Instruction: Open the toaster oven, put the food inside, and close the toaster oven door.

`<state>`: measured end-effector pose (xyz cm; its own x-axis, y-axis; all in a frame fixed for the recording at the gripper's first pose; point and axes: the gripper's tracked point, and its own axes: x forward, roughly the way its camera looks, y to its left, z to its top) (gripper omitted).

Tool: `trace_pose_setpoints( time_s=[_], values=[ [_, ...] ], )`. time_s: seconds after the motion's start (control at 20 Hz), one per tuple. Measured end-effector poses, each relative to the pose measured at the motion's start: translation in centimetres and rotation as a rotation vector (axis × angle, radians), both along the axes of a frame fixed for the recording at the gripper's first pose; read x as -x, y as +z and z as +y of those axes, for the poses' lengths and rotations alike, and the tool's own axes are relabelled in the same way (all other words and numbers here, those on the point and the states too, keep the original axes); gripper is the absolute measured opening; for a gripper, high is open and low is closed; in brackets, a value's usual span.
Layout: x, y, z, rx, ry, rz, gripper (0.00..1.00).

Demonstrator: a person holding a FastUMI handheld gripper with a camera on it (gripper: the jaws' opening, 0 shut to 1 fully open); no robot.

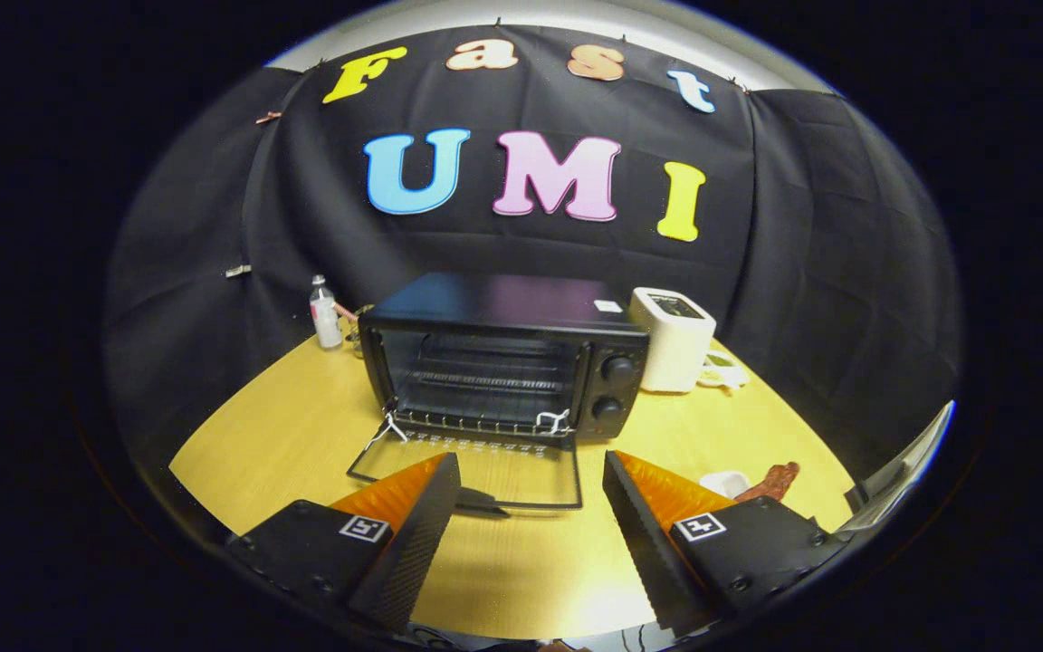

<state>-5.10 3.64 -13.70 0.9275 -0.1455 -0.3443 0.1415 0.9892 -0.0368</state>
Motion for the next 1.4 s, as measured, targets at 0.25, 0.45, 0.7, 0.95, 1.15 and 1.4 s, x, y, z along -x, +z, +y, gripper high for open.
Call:
trace_pose_setpoints(
  time_s=[0.25,0.45,0.7,0.95,1.15,1.4],
  values=[
    [0.7,3.1,-5.0,0.091,0.016,-0.056,0.98],
    [0.9,3.4,-8.3,0.081,0.066,-0.042,0.98],
    [0.2,5.8,-13.7,0.013,0.103,-0.074,0.98],
    [0.3,4.0,-20.0,-0.098,0.099,-0.007,0.98],
    [1.1,0.2,-24.7,-0.15,0.063,0.088,0.99],
    [1.6,-6.0,-26.2,-0.303,0.066,0.24,0.99]
  ],
)
